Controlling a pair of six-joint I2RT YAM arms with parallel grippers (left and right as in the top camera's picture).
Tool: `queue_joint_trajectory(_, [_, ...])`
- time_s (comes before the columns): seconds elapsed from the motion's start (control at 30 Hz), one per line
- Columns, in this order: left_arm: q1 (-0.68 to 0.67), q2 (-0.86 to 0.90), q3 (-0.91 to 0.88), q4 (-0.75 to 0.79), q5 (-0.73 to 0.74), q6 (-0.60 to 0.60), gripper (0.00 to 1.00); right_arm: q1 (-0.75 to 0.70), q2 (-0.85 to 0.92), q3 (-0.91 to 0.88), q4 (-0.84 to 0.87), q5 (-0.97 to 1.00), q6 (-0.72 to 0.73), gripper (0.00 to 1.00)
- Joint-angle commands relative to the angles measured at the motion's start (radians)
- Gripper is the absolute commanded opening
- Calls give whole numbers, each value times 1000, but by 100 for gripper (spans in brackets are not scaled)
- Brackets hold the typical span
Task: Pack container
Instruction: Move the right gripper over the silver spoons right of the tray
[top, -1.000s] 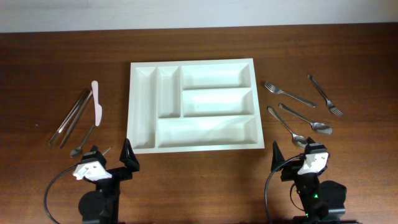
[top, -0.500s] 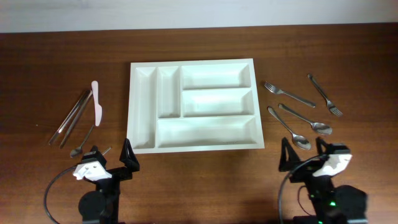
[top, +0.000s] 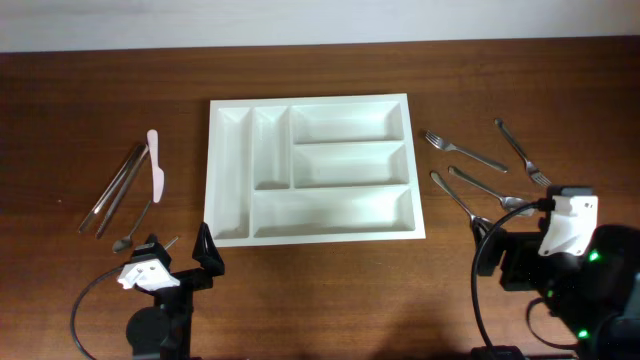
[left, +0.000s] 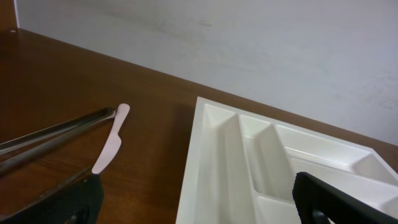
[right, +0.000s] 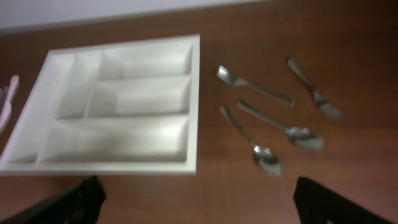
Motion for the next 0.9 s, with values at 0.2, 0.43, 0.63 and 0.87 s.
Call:
queue_joint_trajectory(0.2, [6, -6, -7, 2, 14, 19, 99, -3, 122, 138, -135, -8, -121, 99])
queue_joint_trajectory(0.43, [6, -6, -7, 2, 14, 19, 99, -4, 238, 126, -161, 262, 157, 99])
queue_joint_trajectory(0.63, [6, -6, -7, 2, 14, 19, 99, -4, 438, 28, -102, 365, 338, 99])
queue_joint_trajectory(0.87, [6, -6, -7, 2, 14, 19, 99, -11, 628, -6, -19, 350, 423, 99])
